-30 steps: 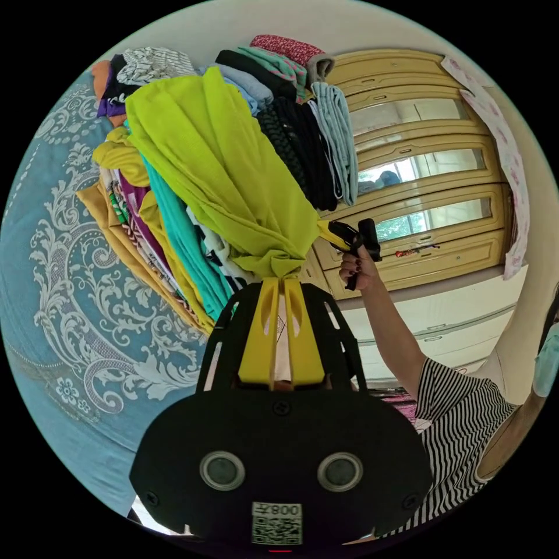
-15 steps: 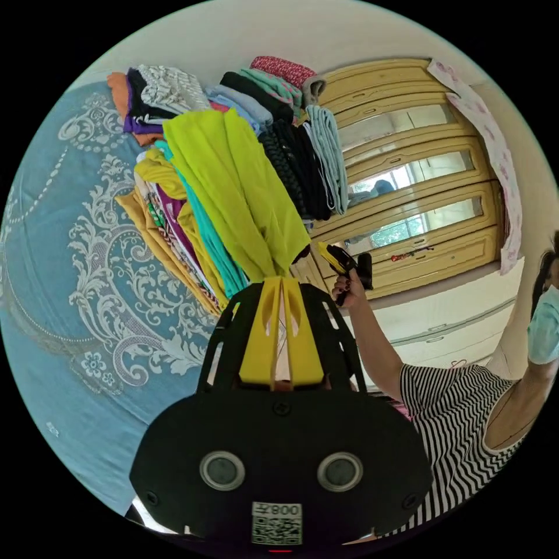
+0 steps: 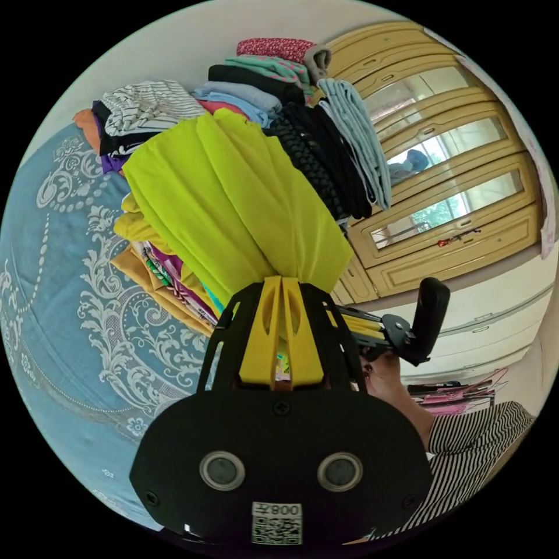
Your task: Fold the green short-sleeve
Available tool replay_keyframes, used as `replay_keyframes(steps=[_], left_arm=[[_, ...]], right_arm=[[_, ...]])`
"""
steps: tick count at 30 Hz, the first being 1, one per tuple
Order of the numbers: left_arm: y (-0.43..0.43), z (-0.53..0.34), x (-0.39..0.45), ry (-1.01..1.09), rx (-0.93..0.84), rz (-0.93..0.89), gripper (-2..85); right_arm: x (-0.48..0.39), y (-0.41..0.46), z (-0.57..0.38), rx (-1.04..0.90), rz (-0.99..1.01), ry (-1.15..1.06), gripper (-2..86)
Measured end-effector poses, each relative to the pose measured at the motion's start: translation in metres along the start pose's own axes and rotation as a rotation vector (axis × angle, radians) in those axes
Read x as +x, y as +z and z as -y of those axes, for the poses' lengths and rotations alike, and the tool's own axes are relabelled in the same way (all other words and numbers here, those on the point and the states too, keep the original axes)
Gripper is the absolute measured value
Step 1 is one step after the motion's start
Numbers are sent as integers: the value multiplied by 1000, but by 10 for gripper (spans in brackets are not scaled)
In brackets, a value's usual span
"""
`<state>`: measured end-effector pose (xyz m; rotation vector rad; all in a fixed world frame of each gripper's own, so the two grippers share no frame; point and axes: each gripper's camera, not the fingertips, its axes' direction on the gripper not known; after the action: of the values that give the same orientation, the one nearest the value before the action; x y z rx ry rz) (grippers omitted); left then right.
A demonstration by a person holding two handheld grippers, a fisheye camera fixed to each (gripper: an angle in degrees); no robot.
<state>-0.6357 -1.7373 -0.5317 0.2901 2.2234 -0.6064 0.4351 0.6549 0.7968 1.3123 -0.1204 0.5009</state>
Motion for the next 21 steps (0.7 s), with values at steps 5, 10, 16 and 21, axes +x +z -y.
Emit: replay_keyframes(steps=[5,10,16,21], left_arm=[[18,-8,8,57,-73,72,1],[-3,-35,17,94,6,55,1],[-29,-119,5,164,-55,317,2],[6,-186,-34,99,-337,525,2]], right_arm=[[-36,17,5,-21,-71,-43,0],[-74,2,6,82,-102,-74,1],[-141,37,-8,45,-82,-215,1],[-177,143,-6,-276,-164,-298,0]])
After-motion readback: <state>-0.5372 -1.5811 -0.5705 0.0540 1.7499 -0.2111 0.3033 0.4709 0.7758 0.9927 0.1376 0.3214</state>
